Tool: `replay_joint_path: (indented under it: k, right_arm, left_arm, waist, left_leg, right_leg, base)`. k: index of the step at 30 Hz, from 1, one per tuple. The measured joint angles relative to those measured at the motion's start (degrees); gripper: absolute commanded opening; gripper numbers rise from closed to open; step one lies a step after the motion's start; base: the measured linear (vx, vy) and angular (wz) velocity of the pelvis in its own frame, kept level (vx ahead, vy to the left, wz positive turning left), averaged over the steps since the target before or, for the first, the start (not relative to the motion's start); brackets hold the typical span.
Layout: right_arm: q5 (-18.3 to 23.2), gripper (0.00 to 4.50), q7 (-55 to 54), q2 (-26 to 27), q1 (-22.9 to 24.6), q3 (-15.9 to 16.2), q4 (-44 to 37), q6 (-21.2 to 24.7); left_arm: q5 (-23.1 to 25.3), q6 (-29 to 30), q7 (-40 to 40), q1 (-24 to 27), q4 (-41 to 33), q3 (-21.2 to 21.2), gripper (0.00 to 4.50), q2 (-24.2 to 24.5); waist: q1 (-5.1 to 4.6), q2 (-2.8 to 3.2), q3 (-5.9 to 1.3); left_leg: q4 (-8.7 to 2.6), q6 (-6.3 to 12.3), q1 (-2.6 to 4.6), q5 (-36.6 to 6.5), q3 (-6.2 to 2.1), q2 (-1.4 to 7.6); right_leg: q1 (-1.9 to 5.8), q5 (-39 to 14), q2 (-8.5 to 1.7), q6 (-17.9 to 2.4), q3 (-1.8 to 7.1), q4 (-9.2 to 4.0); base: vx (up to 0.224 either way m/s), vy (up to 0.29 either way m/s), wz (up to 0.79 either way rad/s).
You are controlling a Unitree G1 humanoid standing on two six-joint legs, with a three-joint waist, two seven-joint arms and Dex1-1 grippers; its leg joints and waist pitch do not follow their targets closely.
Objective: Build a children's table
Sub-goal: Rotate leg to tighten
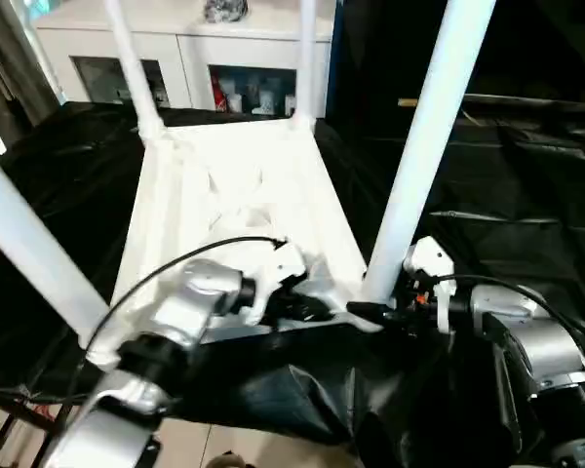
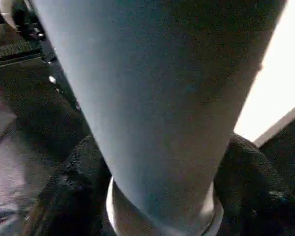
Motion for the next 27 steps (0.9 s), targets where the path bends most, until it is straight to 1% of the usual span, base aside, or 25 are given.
replay_joint_path:
  k: [3,4,9,12,14,16,18,20,23,24,25,26,27]
  right_arm:
    - [0.03,2.63,0.74,-0.1,0.02,0.21,-0.81,0.28]
    - [0.06,2.42,0.84,-0.09,0.02,0.23,-0.99,0.37]
    - [0.04,2.32,-0.09,1.08,0.79,-0.09,-2.0,1.24]
    - [-0.86,2.32,-6.92,3.93,1.21,-1.69,-0.72,0.39]
    - [-1.48,2.31,-12.59,6.64,0.76,-3.56,0.71,0.78]
    - [-3.27,2.3,-20.92,10.27,-0.95,-5.71,3.13,0.87]
    - [-5.21,2.28,-27.43,12.07,-1.7,-6.85,3.66,0.34]
    - [-5.73,2.28,-30.13,12.75,-2.11,-7.21,4.04,0.39]
    - [-7.79,2.28,-34.27,14.06,-3.53,-7.32,4.89,1.47]
    - [-8.41,2.52,-35.23,14.23,-4.32,-7.32,5.72,1.59]
    - [-8.85,2.52,-35.34,14.25,-4.69,-7.32,6.15,1.59]
    - [-8.96,2.66,-35.34,14.25,-4.77,-7.32,6.27,1.59]
    - [-9.31,2.66,-35.34,14.34,-4.7,-7.31,6.26,1.52]
  left_arm:
    - [-0.33,0.73,-0.83,0.49,-1.38,-0.1,0.0,0.77]
    - [-0.47,0.88,-0.96,0.49,-1.59,-0.16,0.0,0.94]
    - [-0.55,1.34,-0.66,0.51,-1.94,-0.25,0.0,0.98]
    - [1.14,0.29,4.61,-0.08,-0.06,0.35,0.0,-0.81]
    - [1.81,-0.01,8.34,-1.57,2.46,0.68,0.0,-2.39]
    - [3.1,-0.04,14.62,-3.68,5.97,1.67,0.0,-5.43]
    - [3.57,-0.01,19.98,-5.88,9.71,2.05,0.0,-8.42]
    - [3.57,0.02,22.11,-6.75,11.25,2.26,0.0,-9.56]
    - [3.56,-0.12,24.87,-8.28,13.94,2.89,0.0,-11.11]
    - [3.69,-0.29,26.15,-8.64,14.65,3.03,0.0,-11.75]
    - [3.82,-0.6,26.61,-8.73,14.97,3.03,0.0,-11.96]
    - [4.01,-0.89,26.66,-8.74,15.09,3.02,0.0,-12.0]
    - [4.26,-1.53,26.67,-8.88,15.54,3.02,0.0,-12.11]
  waist:
    - [0.0,-0.02,0.01]
    - [0.01,-0.02,0.01]
    - [0.02,-0.03,0.01]
    - [-0.37,-0.03,0.01]
    - [-0.54,-0.1,0.01]
    - [-1.32,-0.1,0.01]
    - [-1.95,-0.09,0.0]
    - [-2.07,-0.08,0.0]
    - [-2.03,0.0,-0.06]
    - [-2.03,0.0,-0.06]
    - [-2.04,0.01,-0.07]
    - [-2.05,0.01,-0.09]
    - [-2.03,0.01,-0.1]
  left_leg:
    - [0.01,0.0,0.01,0.0,0.0,0.0]
    - [0.01,0.0,0.02,0.0,0.0,0.01]
    - [0.03,0.0,0.02,0.0,0.0,0.0]
    - [0.04,-0.01,0.08,0.01,0.0,0.0]
    - [0.06,-0.01,0.19,0.02,0.0,0.01]
    - [0.14,-0.02,0.2,0.02,0.0,0.0]
    - [0.15,-0.02,0.25,0.02,0.0,-0.05]
    - [0.13,-0.02,0.28,0.02,0.0,-0.05]
    - [0.08,-0.02,0.32,0.02,-0.01,-0.05]
    - [0.09,-0.02,0.31,0.02,-0.01,-0.05]
    - [0.09,-0.02,0.31,0.02,-0.02,-0.05]
    - [0.09,-0.02,0.32,0.02,-0.01,-0.05]
    - [0.09,-0.02,0.32,0.02,-0.02,-0.05]
  right_leg:
    - [0.0,0.0,0.0,0.0,0.0,0.01]
    - [0.0,0.0,0.0,0.0,0.0,0.01]
    - [0.01,0.0,0.0,0.01,0.0,0.01]
    - [0.02,-0.06,0.0,0.12,0.01,0.01]
    - [0.1,-0.14,0.01,0.26,0.01,0.03]
    - [0.1,-0.14,0.01,0.26,0.02,0.02]
    - [0.2,-0.15,0.0,0.27,0.05,-0.02]
    - [0.24,-0.15,0.0,0.28,0.05,-0.05]
    - [0.29,-0.16,0.0,0.29,0.05,-0.04]
    - [0.29,-0.16,0.0,0.29,0.04,-0.04]
    - [0.31,-0.16,0.0,0.28,0.05,-0.05]
    - [0.33,-0.16,0.0,0.29,0.05,-0.05]
    - [0.34,-0.16,0.0,0.29,0.05,-0.05]
  base:
    - [0.0,0.0,0.0]
    - [0.0,0.0,0.0]
    - [0.0,0.0,0.0]
    - [0.0,0.0,0.0]
    - [0.0,0.0,0.0]
    - [0.0,0.0,0.0]
    - [0.0,0.0,0.0]
    - [0.0,0.0,0.0]
    - [0.0,0.0,0.0]
    - [0.0,0.0,0.0]
    - [0.0,0.0,0.0]
    - [0.0,0.0,0.0]
    - [0.0,0.0,0.0]
